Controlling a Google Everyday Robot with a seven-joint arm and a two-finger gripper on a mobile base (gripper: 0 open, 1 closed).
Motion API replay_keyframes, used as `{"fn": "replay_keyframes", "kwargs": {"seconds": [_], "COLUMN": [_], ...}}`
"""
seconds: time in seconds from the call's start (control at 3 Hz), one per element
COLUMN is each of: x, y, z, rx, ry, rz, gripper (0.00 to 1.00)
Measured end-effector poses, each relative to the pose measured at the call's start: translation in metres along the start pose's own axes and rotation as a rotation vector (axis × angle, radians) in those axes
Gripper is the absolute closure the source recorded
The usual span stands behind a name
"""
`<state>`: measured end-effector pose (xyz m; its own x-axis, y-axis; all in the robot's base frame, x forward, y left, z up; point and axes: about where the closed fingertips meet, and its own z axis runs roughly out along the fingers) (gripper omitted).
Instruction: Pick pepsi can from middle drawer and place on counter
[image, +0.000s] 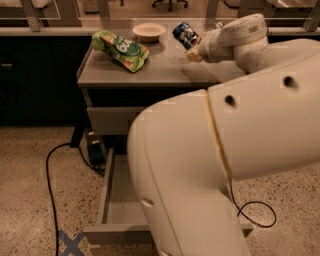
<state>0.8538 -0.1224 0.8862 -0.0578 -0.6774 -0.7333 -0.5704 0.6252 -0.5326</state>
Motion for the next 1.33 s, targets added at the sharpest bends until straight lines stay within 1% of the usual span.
{"fn": "replay_keyframes", "kwargs": {"seconds": [0.33, 0.67, 1.0, 1.33], "x": [0.011, 0.039, 0.062, 0.062], "y": [-0.027, -0.068, -0.094, -0.094], "z": [-0.027, -0.065, -0.096, -0.096], "rx": [-0.035, -0.032, 0.016, 0.016], "ry": [-0.146, -0.274, -0.277, -0.277], "rz": [0.124, 0.249, 0.234, 0.234], "gripper": [1.00, 1.00, 1.00, 1.00]}}
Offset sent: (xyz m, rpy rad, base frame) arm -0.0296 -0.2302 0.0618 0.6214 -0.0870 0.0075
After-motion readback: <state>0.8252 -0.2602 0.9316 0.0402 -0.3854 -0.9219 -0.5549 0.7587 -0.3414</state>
